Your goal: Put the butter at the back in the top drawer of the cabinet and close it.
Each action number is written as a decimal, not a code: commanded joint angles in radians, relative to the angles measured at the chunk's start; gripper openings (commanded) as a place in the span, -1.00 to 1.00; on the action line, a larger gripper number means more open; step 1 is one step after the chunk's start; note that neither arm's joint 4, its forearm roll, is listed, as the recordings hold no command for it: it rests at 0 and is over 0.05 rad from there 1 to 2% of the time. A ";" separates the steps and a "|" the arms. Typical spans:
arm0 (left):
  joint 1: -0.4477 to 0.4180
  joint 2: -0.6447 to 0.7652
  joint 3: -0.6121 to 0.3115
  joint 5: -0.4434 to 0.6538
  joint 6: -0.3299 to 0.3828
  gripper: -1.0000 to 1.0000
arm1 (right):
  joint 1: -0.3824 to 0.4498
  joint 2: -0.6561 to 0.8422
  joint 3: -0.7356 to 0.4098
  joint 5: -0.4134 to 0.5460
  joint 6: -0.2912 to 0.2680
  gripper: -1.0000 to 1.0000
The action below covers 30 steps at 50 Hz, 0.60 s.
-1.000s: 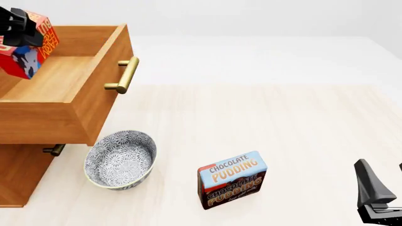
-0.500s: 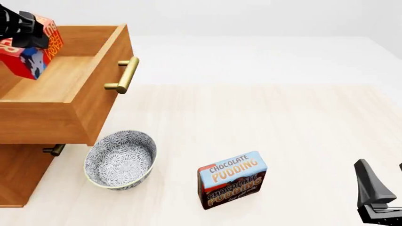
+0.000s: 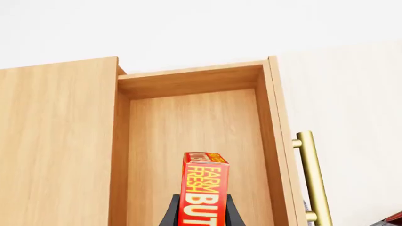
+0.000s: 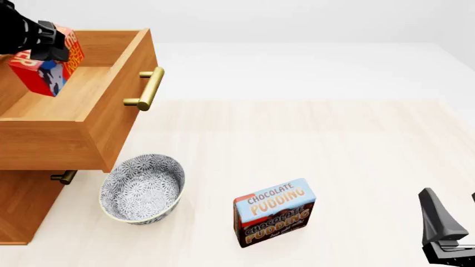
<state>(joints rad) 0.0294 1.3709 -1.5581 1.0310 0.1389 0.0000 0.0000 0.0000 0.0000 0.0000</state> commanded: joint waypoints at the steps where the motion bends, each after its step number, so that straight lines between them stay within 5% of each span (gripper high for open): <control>1: 0.003 0.008 -0.009 -0.017 0.008 -1.00 | 0.000 0.000 0.000 0.000 0.000 1.00; 30: 0.004 0.061 -0.001 -0.057 -0.010 -1.00 | 0.000 0.000 0.000 0.000 0.000 1.00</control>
<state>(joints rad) 0.0330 1.4216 -1.5480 0.9909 0.1224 0.0000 0.0000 0.0000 0.0000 0.0000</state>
